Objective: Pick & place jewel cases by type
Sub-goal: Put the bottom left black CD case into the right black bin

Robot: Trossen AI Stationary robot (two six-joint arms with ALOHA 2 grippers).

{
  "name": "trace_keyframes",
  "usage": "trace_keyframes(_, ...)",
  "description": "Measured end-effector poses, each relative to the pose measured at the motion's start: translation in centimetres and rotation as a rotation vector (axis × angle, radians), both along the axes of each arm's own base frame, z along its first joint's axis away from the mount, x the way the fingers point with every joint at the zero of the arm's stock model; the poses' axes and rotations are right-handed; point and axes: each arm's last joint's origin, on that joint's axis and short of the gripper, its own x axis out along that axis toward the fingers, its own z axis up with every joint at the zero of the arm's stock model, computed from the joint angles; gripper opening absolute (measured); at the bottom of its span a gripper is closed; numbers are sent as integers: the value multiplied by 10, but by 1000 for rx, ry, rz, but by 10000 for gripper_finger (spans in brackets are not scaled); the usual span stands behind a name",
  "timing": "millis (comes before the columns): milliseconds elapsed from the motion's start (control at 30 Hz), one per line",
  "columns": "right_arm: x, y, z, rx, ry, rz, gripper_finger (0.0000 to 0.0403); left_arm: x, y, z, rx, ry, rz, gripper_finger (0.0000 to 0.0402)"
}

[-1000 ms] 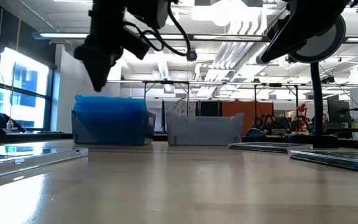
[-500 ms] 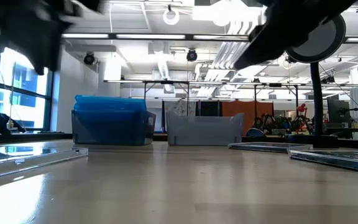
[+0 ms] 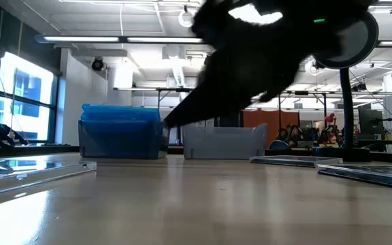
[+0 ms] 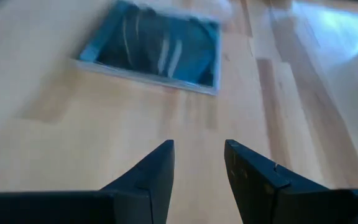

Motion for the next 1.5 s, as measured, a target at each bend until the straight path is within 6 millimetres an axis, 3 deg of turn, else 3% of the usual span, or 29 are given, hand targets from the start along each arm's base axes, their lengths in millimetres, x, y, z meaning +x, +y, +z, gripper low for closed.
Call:
trace_keyframes(200, 39, -24, 1, 31, 205, -16, 138, -12, 18, -26, 10, 145, 99, 151)
trace_keyframes(367, 50, -22, 5, 23, 295, -54, 138, -17, 34, -45, 33, 166, 122, 151)
trace_keyframes(900, 39, 29, 8, 3, 299, 177, 141, 22, 37, -40, 2, 20, -43, 151)
trace_keyframes(1233, 33, 11, 2, -115, 396, 45, 219, 72, 59, -38, -1, -159, -130, 151)
trace_keyframes(1500, 16, -2, -3, -117, 627, 6, 242, 80, 70, -34, 51, -62, -280, 151)
